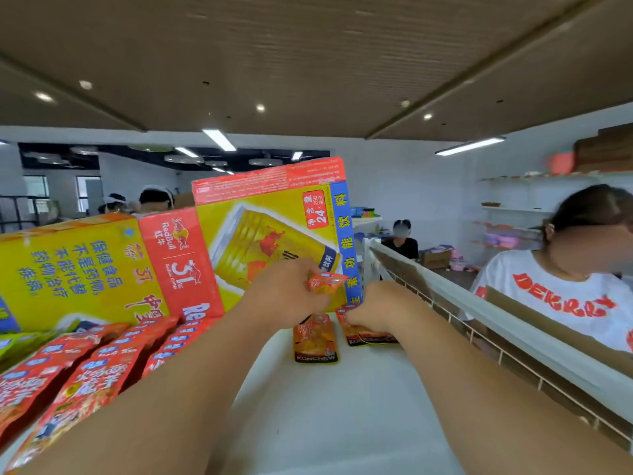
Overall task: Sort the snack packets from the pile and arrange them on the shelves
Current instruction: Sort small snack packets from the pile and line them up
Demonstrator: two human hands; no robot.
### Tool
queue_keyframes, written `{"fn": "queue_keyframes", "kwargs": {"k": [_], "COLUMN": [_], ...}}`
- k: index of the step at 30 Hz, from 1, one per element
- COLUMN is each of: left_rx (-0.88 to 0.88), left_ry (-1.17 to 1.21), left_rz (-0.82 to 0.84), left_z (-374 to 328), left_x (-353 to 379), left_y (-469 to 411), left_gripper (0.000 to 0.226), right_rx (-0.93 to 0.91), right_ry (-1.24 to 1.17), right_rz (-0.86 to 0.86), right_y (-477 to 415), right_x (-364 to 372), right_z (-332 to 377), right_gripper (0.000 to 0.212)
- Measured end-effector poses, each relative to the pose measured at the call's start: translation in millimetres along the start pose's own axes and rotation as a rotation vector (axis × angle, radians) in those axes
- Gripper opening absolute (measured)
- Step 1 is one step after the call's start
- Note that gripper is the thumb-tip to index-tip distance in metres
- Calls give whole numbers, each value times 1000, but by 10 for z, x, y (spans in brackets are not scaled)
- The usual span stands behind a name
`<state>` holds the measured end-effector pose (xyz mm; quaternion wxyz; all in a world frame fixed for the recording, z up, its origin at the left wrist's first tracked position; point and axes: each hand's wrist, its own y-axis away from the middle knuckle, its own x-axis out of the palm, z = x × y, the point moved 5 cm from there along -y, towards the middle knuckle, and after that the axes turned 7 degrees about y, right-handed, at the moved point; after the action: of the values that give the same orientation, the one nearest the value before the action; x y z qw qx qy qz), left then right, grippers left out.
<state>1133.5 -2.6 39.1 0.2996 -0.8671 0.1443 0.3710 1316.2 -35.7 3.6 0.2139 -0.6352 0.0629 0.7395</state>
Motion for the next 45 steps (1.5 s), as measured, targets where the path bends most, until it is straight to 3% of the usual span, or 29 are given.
{"fn": "queue_keyframes", "kwargs": {"k": [14,20,29,32,36,40,45], "left_rx": [-43,-45,-56,-58,-49,-36,31], "left_ry": [36,35,16,26,29,34,149], "left_rz": [6,14,23,25,-58,-136,-148], "left_z": [49,53,66,54,41,42,-2], "left_x": [-31,-26,-7,-5,-41,-73,-27], "left_y": [55,60,60,68,73,63,56], "left_gripper": [47,51,50,53,49,49,51], "right_rx": [-50,-29,-45,-81,-234,-338,-300], "right_ry": [14,29,30,38,-139,-201,-288], "right_rz": [-70,-40,4,-52,-158,-207,-215], "right_y": [-44,-28,12,64,201,281,258], "right_x": [169,157,137,59,-131,-189,-184], "right_z": [62,47,100,83,195,356,319], "right_gripper": [48,35,38,39,14,20,20]}}
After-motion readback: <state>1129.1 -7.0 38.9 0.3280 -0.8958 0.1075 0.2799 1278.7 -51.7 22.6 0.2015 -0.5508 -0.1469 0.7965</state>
